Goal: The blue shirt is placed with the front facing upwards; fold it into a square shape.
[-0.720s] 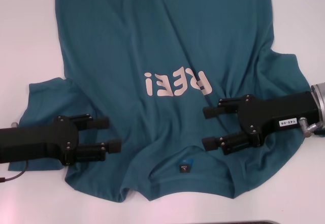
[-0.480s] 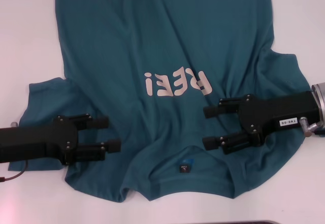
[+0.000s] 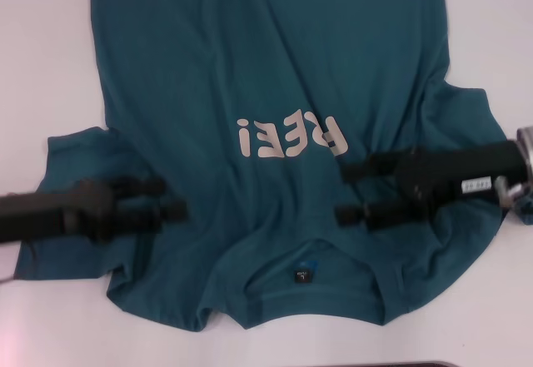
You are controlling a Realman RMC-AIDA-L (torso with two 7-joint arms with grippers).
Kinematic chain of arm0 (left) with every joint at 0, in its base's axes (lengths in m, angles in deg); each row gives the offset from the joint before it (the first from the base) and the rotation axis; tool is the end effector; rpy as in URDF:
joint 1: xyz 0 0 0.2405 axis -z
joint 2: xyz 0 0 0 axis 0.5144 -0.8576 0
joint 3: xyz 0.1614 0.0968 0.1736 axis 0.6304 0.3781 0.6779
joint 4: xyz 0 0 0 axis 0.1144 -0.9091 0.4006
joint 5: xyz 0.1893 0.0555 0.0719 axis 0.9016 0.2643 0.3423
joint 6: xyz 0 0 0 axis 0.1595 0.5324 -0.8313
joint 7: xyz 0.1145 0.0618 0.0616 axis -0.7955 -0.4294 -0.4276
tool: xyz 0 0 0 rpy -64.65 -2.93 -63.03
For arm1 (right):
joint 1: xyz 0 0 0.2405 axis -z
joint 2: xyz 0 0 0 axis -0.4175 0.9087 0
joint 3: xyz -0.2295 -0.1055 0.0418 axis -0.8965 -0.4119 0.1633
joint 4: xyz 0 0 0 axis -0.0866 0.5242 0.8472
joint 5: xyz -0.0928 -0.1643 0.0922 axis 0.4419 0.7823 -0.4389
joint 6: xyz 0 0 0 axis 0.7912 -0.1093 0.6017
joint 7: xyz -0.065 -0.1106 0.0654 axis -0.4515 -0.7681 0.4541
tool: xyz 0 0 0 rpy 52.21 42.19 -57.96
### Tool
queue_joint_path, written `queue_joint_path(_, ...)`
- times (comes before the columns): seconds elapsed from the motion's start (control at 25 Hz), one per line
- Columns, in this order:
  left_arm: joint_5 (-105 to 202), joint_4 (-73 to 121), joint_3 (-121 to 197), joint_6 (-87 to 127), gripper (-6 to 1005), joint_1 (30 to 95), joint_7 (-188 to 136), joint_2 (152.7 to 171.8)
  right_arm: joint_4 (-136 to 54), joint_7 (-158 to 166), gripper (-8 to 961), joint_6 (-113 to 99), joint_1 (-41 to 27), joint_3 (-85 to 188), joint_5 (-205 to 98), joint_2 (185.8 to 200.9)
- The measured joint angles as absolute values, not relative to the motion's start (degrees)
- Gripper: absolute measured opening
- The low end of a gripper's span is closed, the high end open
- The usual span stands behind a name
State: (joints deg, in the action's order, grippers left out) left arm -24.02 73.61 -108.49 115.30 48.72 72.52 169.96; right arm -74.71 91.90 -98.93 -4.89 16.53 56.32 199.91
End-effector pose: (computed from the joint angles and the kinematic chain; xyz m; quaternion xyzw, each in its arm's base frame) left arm -0.2910 0.2503 0.0033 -0.8834 -0.3950 -0.2505 0.0294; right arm 0.2642 0.2867 -0.0191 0.9348 -0.2964 -0.1930 0.0330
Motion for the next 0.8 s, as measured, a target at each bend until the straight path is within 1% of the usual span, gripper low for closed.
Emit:
queue_joint_path(0.16,-24.1,72.2,-111.5,114.4,813,50.3,88.5,167.68,-74.9,103.0,940,-97.9,-5.4,20.1,56.1,199.09)
queue_joint_path(0.32,-24.4,71.0,-117.3,115.3,812,50.5,101.6,166.81,-74.3,111.8,941,-99.4,-5.2,24.4,53.5,198.61)
queue_joint_path(0.36,-24.4,70.6,-118.6,115.3,812,50.5,104.0,166.63,-74.1,114.1,941,-99.6,-4.9,25.5,52.5,198.42)
queue_joint_path(0.52,-24.2,67.6,-123.5,114.6,811,49.8,109.2,164.86,-73.2,120.1,941,-99.8,-3.6,29.5,49.5,197.57)
queue_joint_path(0.64,-23.7,65.1,-124.4,110.7,811,47.9,111.7,163.04,-72.7,120.9,941,-99.5,-2.3,32.3,48.7,197.08)
queue_joint_path(0.76,-23.6,64.8,-124.4,108.8,811,47.0,112.7,162.72,-72.7,120.9,941,-98.9,-1.5,33.2,48.6,196.75)
queue_joint_path(0.8,-23.4,64.7,-124.5,108.2,811,46.7,113.0,162.65,-72.6,120.9,941,-98.6,-0.9,33.6,48.6,196.43)
